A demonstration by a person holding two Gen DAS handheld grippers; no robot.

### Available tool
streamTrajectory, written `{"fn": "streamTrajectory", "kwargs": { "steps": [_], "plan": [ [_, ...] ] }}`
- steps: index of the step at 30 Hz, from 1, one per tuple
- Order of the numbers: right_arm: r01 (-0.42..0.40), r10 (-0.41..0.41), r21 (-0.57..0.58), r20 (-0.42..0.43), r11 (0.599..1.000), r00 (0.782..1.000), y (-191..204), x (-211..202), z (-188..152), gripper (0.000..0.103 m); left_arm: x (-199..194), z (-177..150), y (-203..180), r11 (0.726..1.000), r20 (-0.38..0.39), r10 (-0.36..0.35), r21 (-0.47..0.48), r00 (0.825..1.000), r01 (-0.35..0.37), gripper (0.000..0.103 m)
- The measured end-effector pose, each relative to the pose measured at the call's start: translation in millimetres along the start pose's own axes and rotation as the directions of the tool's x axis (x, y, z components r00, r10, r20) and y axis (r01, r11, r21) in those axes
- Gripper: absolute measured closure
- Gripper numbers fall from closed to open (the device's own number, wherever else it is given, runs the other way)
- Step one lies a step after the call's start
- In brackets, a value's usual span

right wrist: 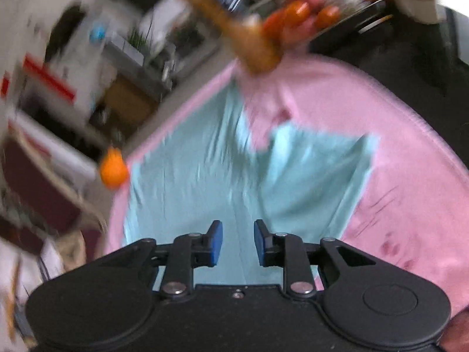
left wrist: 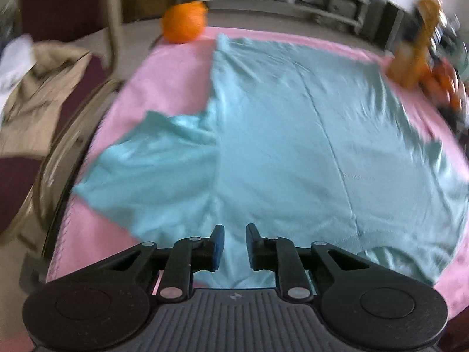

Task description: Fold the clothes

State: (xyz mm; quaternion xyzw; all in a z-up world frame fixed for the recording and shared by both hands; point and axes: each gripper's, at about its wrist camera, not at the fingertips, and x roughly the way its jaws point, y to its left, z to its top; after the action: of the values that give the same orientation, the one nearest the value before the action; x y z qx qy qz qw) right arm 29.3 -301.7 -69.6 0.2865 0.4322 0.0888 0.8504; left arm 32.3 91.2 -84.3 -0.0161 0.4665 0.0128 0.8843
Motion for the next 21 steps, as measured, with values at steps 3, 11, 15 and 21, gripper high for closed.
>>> {"fn": "streamTrajectory", "kwargs": {
  "steps": [3, 11, 15, 21],
  "plan": [
    [0.059, -0.063, -0.116, -0.026, 0.991, 0.998, 25.7, 30.8, -10.0, 0.079, 12.3, -0.7, -19.0, 0.998, 0.016, -0.011, 0.065, 1.000, 0.010, 0.087],
    [0.217, -0.278, -0.472, -0.062, 0.854, 0.959, 52.7, 48.7, -60.5, 0.082, -4.2, -48.1, -45.3, 0.938, 0.009, 0.081, 0.339, 0.997, -0.079, 0.096],
    [0.229, -0.308, -0.543, -0.056, 0.807, 0.950, 49.3, 22.5, -87.5, 0.081, -16.1, -61.9, -44.2, 0.933, 0.031, 0.082, 0.350, 0.996, -0.088, 0.096],
    [0.157, -0.194, -0.461, -0.033, 0.873, 0.980, 45.2, -3.9, -87.9, 0.082, -23.2, -49.0, -41.1, 0.974, 0.056, 0.008, 0.224, 0.998, -0.020, 0.090]
  ]
}}
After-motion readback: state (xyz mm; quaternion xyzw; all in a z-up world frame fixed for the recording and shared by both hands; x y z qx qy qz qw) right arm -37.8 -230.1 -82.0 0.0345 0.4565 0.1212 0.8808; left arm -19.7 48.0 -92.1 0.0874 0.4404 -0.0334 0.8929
